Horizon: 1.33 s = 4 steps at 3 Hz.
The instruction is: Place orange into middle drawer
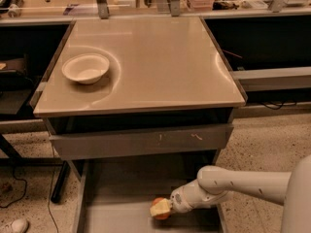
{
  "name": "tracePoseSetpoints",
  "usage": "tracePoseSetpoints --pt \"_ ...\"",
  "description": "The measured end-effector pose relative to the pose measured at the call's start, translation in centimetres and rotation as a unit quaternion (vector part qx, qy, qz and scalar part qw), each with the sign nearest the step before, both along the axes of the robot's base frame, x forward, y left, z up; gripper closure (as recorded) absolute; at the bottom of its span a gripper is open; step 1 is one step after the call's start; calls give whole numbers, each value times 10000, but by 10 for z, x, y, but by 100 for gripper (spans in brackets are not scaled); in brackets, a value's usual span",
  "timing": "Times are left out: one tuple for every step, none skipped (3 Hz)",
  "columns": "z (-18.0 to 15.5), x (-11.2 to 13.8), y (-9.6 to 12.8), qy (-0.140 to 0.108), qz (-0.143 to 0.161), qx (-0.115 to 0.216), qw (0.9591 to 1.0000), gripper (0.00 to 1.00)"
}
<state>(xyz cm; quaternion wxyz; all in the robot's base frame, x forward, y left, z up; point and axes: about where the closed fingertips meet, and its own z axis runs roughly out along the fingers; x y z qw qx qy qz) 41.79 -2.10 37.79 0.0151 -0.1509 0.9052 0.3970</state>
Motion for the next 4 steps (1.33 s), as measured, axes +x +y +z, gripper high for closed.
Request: tracePoseSetpoints --pt "0 0 0 0 0 0 10000 36" --pt "0 0 0 0 0 0 10000 12" --pt "0 0 0 1 1 0 10000 0" --pt "0 0 0 1 1 1 10000 0"
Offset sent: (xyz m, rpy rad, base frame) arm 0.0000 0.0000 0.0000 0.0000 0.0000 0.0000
